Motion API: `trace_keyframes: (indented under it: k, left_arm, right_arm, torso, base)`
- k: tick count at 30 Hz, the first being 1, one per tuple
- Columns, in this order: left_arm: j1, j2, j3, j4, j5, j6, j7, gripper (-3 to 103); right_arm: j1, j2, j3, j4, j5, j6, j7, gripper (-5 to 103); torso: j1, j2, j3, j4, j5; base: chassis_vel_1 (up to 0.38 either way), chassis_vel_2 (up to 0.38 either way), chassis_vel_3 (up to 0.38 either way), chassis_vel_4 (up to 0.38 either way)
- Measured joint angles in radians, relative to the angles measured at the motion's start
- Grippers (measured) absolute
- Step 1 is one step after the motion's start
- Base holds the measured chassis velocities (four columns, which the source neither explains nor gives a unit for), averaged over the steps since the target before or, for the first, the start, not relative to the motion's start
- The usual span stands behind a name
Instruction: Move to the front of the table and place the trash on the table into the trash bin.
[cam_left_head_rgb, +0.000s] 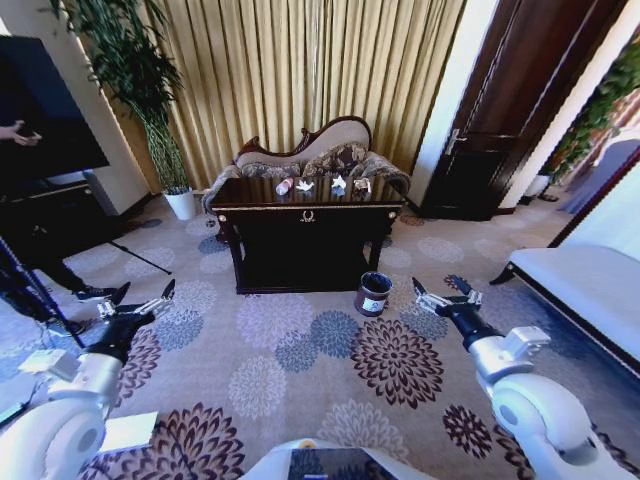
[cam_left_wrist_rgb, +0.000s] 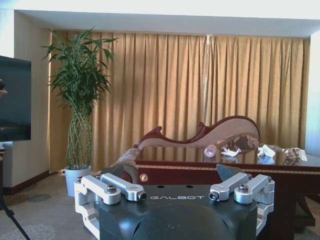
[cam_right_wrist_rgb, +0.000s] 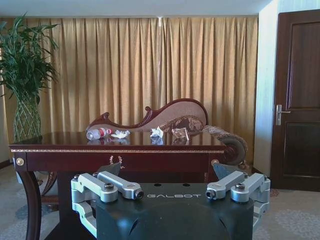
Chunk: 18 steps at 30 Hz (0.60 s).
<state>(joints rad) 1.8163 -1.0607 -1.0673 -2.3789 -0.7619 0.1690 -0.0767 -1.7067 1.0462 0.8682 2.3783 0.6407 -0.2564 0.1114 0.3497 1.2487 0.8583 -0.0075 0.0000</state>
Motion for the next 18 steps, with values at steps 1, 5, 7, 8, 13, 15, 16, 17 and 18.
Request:
trace_keyframes:
  k: [1,5,7,8,13,15,16,17,18]
  left_arm:
    - [0.002,-0.002,-0.002,-0.002,-0.001,0.000,0.000,100]
    - [0.007,-0.004,-0.004,-0.004,-0.002,0.000,0.003,100]
    - [0.008,-0.004,-0.004,-0.005,-0.002,0.000,0.003,100]
    - [0.008,-0.004,-0.004,-0.005,-0.002,-0.001,0.004,100]
    - [0.012,-0.007,-0.004,-0.007,-0.002,-0.002,0.005,100]
    - [0.013,-0.007,-0.005,-0.008,-0.002,-0.002,0.005,100]
    - [0.013,-0.007,-0.005,-0.008,-0.002,-0.002,0.005,100]
    - [0.013,-0.007,-0.005,-0.008,-0.002,-0.003,0.005,100]
    - [0.013,-0.007,-0.005,-0.008,-0.002,-0.003,0.005,100]
  right_arm:
    - [-0.001,0.000,0.000,0.001,0.004,0.000,0.001,100]
    - [-0.002,0.001,0.001,0.004,0.013,0.000,0.002,100]
    - [-0.002,0.001,0.001,0.006,0.016,-0.001,0.002,100]
    - [-0.001,0.001,0.001,0.007,0.018,-0.003,0.002,100]
    - [0.000,0.002,0.001,0.007,0.018,-0.005,0.001,100]
    - [-0.001,0.003,0.001,0.006,0.018,-0.005,0.001,100]
    - [-0.001,0.003,0.001,0.006,0.018,-0.005,0.001,100]
    - [-0.001,0.003,0.000,0.006,0.018,-0.006,0.000,100]
    - [-0.001,0.003,0.000,0.006,0.018,-0.006,0.000,100]
  torso:
    - [0.000,0.000,0.000,0.0000,0.0000]
    - [0.000,0.000,0.000,0.0000,0.0000]
    - [0.000,0.000,0.000,0.0000,0.0000]
    - [0.000,0.000,0.000,0.0000,0.0000]
    - [0.000,0.000,0.000,0.0000,0.0000]
    - [0.000,0.000,0.000,0.0000,0.0000]
    - [0.000,0.000,0.000,0.0000,0.0000]
    - [0.000,0.000,0.000,0.0000,0.0000]
    - [0.000,0.000,0.000,0.0000,0.0000]
  base:
    - [0.000,0.000,0.000,0.000]
    - [0.000,0.000,0.000,0.000]
    - [0.000,0.000,0.000,0.000]
    - [0.000,0.000,0.000,0.000]
    - [0.000,0.000,0.000,0.000]
    - [0.000,0.000,0.000,0.000]
    - [0.000,0.000,0.000,0.000]
    - [0.000,0.000,0.000,0.000]
    - [0.000,0.000,0.000,0.000]
